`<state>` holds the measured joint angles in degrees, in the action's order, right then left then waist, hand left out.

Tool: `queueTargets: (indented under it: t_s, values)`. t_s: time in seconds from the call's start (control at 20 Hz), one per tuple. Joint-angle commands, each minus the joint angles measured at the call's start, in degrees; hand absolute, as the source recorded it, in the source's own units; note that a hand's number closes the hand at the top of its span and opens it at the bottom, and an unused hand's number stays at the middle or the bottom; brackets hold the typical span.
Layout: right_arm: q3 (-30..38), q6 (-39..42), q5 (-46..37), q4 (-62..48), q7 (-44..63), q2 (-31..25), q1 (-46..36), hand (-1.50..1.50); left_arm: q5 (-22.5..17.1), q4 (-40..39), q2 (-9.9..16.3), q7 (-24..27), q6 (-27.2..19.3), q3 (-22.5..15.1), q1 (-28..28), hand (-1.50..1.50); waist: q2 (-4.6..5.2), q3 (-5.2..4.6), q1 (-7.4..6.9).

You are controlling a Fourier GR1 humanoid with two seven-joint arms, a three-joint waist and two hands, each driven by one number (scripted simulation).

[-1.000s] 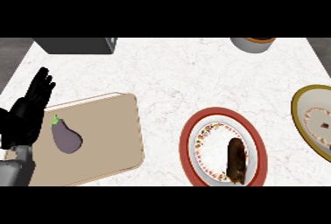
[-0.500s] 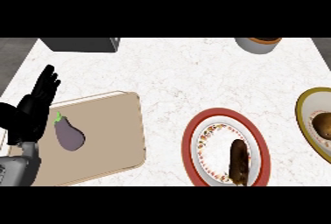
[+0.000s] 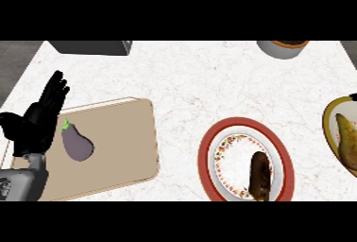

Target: Pick the pear from the plate and place it in the bowl

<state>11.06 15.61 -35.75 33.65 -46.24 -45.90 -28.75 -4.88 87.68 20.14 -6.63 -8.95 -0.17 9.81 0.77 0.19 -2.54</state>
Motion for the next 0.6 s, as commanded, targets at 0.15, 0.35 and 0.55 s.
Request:
queueTargets:
  t_s: [0.15, 0.35, 0.55]
  values:
    - [9.08, 16.57, 12.55, -10.71, -4.17, -0.48, -6.17, -1.5, 1.14, -0.62, -1.21, 0.44, -0.81, -0.73, 0.08, 0.0, -0.2, 0.07, 0.57]
    - [15.29, 24.86, 20.72, -15.69, -0.39, -2.55, -9.23, -1.5, 1.25, -1.84, -1.79, -0.34, -1.74, -0.33, 1.51, 0.0, 0.05, 0.16, 1.27]
    - [16.9, 30.17, 22.97, -19.55, 2.53, -8.07, -8.24, -1.5, 0.46, -1.23, -0.32, -0.09, -0.26, 0.72, 1.1, 0.0, 0.44, 0.28, 0.79]
